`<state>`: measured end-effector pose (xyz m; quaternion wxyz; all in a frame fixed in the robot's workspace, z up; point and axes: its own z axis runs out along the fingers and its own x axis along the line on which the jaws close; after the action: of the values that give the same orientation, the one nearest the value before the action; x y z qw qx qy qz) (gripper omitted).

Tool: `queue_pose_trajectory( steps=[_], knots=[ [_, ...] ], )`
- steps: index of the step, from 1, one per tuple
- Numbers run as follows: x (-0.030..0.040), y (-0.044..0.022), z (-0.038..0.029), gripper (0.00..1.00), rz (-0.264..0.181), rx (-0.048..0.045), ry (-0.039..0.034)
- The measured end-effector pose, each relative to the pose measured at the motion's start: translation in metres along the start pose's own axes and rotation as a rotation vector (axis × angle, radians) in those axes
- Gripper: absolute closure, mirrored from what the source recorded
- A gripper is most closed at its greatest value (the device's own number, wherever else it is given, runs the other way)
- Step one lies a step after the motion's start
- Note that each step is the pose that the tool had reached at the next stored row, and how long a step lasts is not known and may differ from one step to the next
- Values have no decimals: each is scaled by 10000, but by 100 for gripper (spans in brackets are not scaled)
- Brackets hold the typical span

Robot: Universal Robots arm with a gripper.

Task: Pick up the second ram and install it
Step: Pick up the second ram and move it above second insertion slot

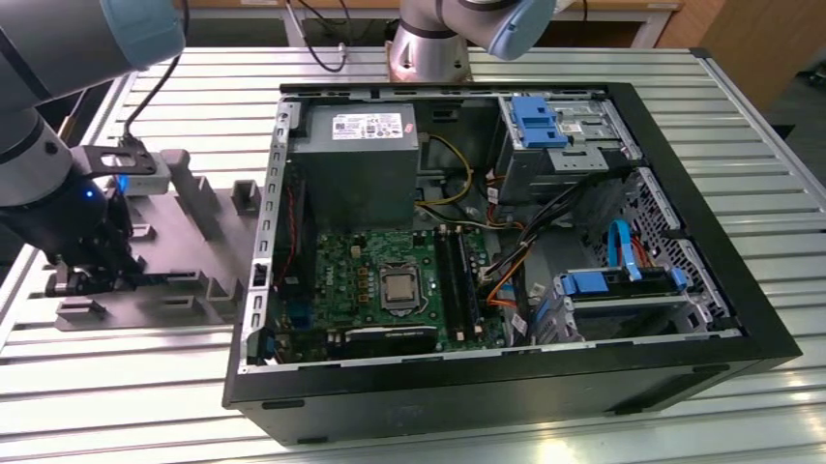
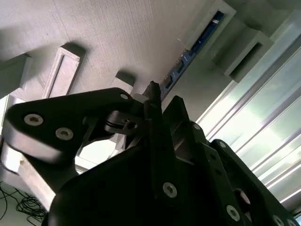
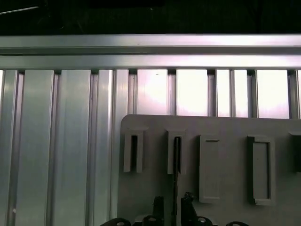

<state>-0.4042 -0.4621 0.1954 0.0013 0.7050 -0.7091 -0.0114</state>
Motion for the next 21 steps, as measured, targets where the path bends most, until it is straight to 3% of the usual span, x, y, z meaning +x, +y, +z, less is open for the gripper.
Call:
queue_pose_trajectory(
  steps=[2,3,11,12,21],
  knots=[
    [0,1,13,67,1,-2,-16],
    [1,0,21,74,0,-3,-28],
    [1,-1,64,75,-1,-3,-91],
    [1,-1,65,82,-1,-2,-92],
    [2,-1,66,86,-1,-3,-93]
  ],
)
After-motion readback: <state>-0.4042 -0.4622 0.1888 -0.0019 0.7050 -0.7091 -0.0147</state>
